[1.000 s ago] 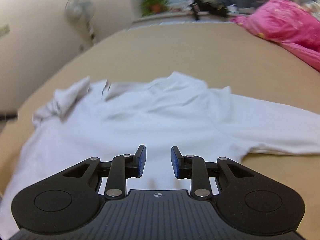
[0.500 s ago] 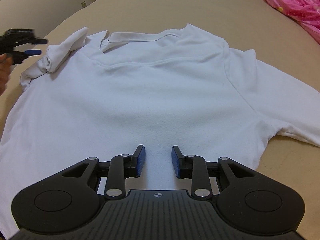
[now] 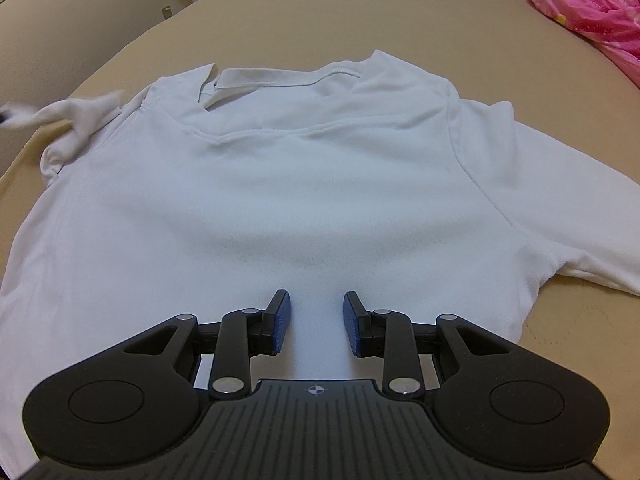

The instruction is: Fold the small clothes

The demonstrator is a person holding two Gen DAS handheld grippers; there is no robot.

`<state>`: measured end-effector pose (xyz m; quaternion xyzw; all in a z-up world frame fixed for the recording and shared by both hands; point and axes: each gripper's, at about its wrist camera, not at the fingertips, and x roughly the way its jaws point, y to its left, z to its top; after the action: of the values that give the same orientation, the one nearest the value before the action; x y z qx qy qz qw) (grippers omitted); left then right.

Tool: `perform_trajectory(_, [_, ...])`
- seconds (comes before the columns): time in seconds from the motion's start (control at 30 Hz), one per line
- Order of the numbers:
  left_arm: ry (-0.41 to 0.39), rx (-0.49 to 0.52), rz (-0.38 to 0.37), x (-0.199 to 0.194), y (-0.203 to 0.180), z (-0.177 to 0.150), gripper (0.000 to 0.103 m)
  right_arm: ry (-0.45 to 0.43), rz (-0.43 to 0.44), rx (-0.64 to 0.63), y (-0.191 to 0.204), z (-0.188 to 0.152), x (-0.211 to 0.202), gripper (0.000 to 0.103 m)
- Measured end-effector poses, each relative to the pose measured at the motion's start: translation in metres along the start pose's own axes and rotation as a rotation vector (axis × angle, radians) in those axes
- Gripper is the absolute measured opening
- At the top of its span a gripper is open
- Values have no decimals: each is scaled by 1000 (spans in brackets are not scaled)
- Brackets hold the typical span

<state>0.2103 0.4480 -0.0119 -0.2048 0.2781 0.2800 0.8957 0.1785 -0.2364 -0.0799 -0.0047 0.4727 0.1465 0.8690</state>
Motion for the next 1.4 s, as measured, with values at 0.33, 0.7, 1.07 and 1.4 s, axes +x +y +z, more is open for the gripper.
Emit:
perform_trajectory(0.33, [56,-40,199,-26,165,11,4,-8,-19,4,3,0,-1,31])
perform_trajectory(0.7, [-67,128,-34,-71,-27,26,4,-106,0,85,-9,4,-21,31])
perform_trajectory(1.07, [14,410,-876,-259,-387,-136,10,-321,-7,427,-72,18,-53,14])
perform_trajectory(1.4, [150,520,-861,-247,-316,-193,36,-272,32,586,-102,14,-45,25])
